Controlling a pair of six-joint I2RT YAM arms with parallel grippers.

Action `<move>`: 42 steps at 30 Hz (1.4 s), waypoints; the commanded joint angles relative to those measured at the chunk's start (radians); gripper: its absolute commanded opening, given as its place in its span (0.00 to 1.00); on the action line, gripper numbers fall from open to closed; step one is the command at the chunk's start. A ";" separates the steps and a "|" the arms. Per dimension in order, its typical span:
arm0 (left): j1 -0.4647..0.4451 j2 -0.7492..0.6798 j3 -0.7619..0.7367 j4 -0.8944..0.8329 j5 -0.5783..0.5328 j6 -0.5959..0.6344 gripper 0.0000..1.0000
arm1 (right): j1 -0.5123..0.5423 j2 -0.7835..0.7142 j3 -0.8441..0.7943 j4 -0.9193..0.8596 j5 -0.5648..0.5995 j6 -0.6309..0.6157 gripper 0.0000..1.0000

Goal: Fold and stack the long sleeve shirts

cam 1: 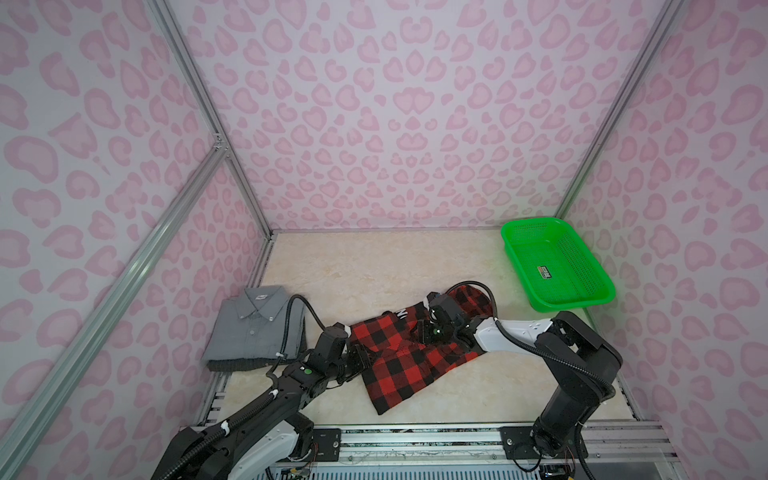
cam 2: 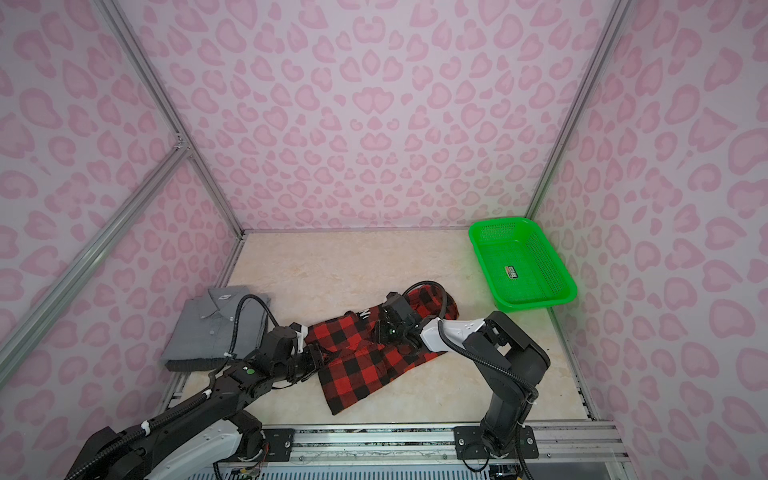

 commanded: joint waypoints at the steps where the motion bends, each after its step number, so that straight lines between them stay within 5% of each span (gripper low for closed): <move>1: 0.000 -0.008 0.005 0.026 0.009 -0.006 0.52 | 0.010 0.024 -0.006 -0.107 -0.004 0.019 0.49; 11: -0.001 -0.034 0.005 0.046 -0.007 -0.031 0.37 | 0.038 0.028 -0.006 -0.104 0.003 0.037 0.48; 16: -0.001 -0.045 0.023 0.032 -0.021 -0.030 0.10 | 0.061 0.025 -0.011 -0.096 0.004 0.059 0.48; 19: -0.001 -0.060 0.042 0.000 -0.035 -0.018 0.04 | 0.078 0.015 -0.007 -0.103 0.002 0.071 0.48; 32: 0.026 -0.102 0.182 -0.243 -0.090 0.093 0.04 | 0.011 -0.118 0.043 -0.275 -0.026 -0.004 0.47; 42: 0.043 -0.052 0.288 -0.352 -0.053 0.126 0.04 | 0.064 -0.018 0.101 -0.237 -0.051 0.000 0.41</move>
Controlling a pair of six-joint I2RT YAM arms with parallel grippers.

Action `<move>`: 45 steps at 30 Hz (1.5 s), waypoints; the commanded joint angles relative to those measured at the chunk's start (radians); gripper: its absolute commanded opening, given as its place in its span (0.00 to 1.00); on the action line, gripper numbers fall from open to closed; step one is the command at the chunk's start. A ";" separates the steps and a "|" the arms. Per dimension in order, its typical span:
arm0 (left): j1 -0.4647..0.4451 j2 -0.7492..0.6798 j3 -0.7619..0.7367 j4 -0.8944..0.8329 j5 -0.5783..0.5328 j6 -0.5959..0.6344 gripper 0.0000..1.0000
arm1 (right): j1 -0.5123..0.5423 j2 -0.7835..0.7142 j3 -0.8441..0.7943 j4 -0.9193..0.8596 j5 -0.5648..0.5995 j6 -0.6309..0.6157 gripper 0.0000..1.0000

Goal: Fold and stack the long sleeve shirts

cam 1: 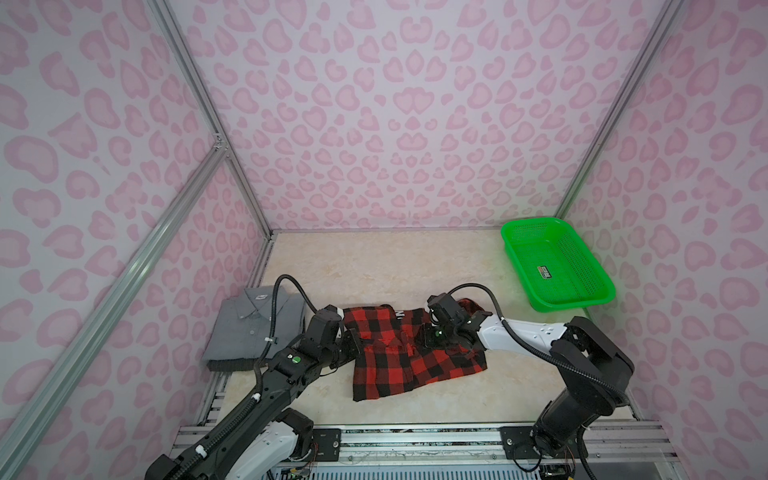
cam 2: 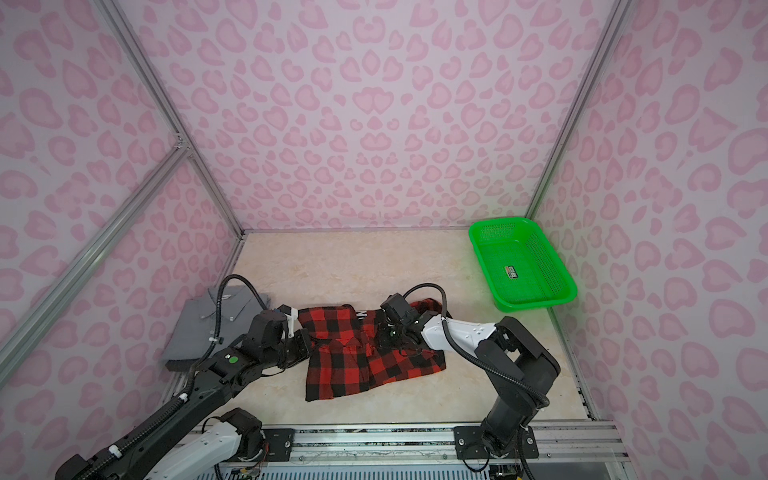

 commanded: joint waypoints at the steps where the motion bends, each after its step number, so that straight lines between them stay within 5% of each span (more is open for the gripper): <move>1: 0.001 0.019 0.042 -0.048 0.018 0.022 0.04 | 0.038 0.050 0.036 0.010 -0.010 -0.009 0.40; 19: -0.004 0.185 0.347 -0.253 0.090 -0.030 0.04 | 0.207 0.272 0.202 0.145 -0.070 0.141 0.36; 40: -0.056 0.300 0.386 -0.248 0.093 -0.012 0.04 | 0.236 0.247 0.267 0.068 -0.051 0.101 0.40; 45: -0.057 0.316 0.389 -0.268 0.073 0.009 0.04 | 0.184 0.132 0.160 0.051 -0.012 0.083 0.40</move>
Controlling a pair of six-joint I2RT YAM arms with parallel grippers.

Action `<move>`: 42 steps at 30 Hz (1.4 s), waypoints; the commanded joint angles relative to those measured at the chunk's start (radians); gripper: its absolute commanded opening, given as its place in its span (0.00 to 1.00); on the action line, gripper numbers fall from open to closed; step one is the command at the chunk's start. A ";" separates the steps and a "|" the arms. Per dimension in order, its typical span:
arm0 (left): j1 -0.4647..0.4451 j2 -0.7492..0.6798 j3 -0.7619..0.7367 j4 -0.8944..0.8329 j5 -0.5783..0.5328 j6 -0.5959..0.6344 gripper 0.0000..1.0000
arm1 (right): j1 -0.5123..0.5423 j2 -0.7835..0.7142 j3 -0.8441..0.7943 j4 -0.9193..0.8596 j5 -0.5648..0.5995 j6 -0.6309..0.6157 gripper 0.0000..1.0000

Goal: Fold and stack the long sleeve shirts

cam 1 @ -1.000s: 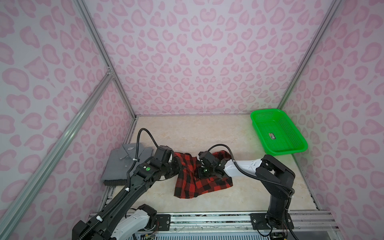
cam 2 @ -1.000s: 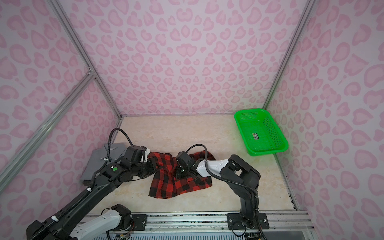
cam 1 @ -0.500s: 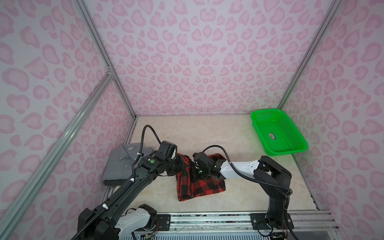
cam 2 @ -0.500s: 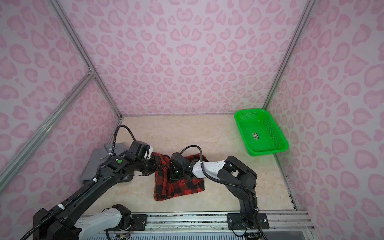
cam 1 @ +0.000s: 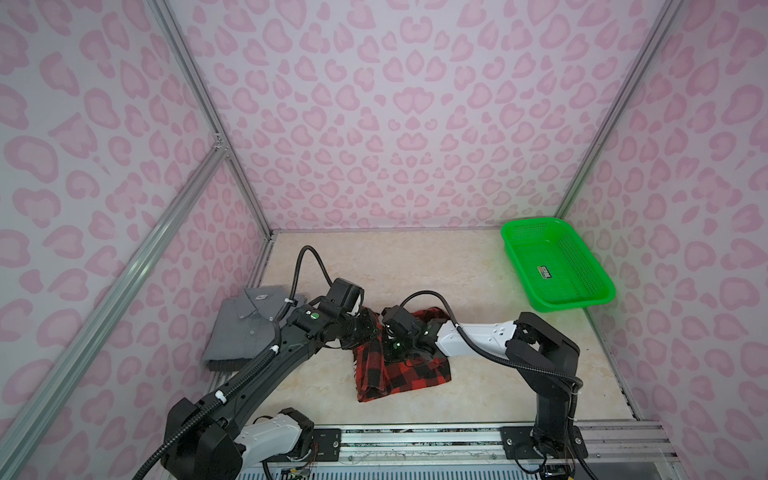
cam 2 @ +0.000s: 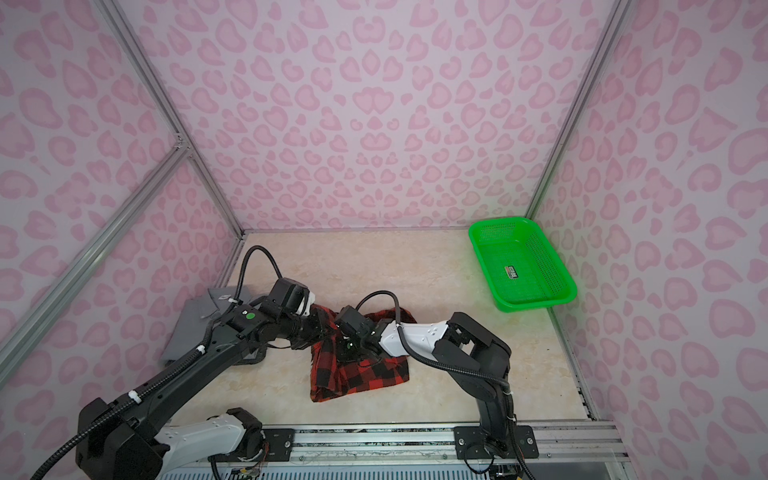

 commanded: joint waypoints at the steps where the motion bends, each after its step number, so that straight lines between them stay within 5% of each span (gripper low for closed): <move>1: -0.001 0.009 0.009 -0.010 -0.006 0.024 0.04 | -0.050 -0.068 -0.080 -0.003 0.024 -0.023 0.40; 16: -0.053 0.190 0.165 -0.137 -0.045 0.123 0.04 | -0.391 -0.420 -0.412 -0.089 0.064 -0.136 0.40; 33: -0.221 0.511 0.489 -0.291 -0.107 0.155 0.04 | -0.326 -0.248 -0.491 0.125 0.024 -0.055 0.37; 42: -0.277 0.663 0.691 -0.394 -0.123 0.184 0.04 | -0.320 -0.315 -0.468 -0.020 0.169 -0.123 0.36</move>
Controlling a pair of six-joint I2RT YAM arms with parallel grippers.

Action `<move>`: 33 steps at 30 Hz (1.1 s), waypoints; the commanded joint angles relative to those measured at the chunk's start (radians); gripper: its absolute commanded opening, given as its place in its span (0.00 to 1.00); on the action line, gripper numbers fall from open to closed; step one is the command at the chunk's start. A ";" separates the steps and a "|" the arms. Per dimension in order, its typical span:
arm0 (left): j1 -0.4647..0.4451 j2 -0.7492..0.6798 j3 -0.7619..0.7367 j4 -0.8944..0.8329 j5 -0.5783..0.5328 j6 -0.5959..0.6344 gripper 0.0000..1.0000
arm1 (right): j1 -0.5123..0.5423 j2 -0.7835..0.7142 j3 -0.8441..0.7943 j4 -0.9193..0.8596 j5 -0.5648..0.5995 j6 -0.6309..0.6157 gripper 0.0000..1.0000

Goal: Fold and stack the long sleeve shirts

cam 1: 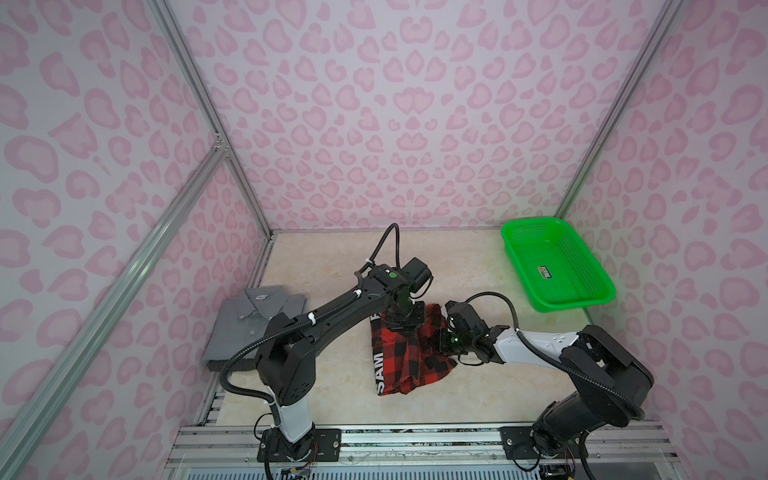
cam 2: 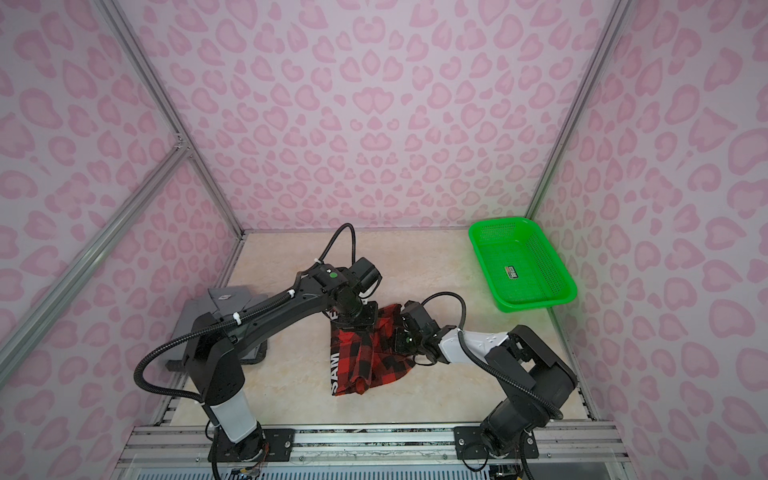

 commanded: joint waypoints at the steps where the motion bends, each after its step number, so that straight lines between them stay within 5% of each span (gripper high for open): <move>1: -0.015 0.045 0.059 -0.060 -0.010 0.021 0.04 | 0.000 -0.023 -0.004 -0.170 0.102 -0.031 0.37; 20: -0.091 0.293 0.310 -0.159 -0.032 0.046 0.03 | 0.010 -0.062 -0.028 -0.148 0.062 -0.002 0.39; 33: -0.126 0.445 0.445 -0.205 -0.023 0.056 0.08 | 0.020 -0.174 -0.037 -0.241 0.145 0.003 0.42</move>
